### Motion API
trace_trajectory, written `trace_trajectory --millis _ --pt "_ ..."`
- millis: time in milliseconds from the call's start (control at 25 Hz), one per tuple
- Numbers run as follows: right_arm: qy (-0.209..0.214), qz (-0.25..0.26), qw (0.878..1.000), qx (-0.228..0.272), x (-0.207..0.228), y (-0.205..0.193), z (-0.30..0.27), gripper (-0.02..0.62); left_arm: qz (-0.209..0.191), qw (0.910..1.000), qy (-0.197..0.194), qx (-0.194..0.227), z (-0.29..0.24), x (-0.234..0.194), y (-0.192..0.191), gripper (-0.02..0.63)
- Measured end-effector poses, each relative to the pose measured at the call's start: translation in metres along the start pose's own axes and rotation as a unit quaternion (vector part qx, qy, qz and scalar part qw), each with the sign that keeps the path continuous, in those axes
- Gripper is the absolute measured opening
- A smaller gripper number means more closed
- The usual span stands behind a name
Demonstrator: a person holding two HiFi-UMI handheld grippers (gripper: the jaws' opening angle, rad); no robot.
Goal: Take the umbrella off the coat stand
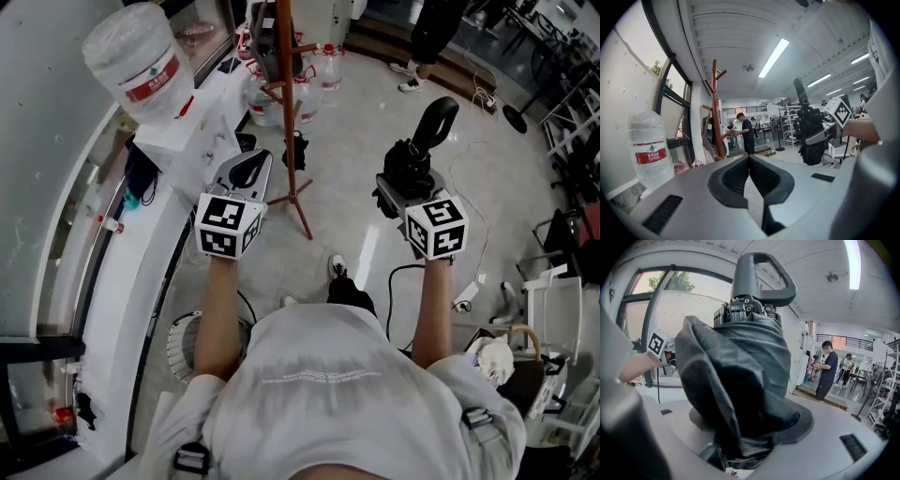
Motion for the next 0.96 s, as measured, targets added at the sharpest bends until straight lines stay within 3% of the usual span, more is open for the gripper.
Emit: trace_trajectory --millis 960 --pt "0.012 -0.010 1.000 -0.001 -0.016 -0.007 -0.007 0.299 0.007 0.9999 0.006 -0.012 0.012 -0.007 -0.014 0.015"
Point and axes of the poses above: the fingertips, and each gripper's own axes: z backward along the fingers, x to its right, y out of its top, the point moved 5 cm from there along z, backward along the fingers, and after that the axes turned 11 degrees about -y, right-handed, at the moved point
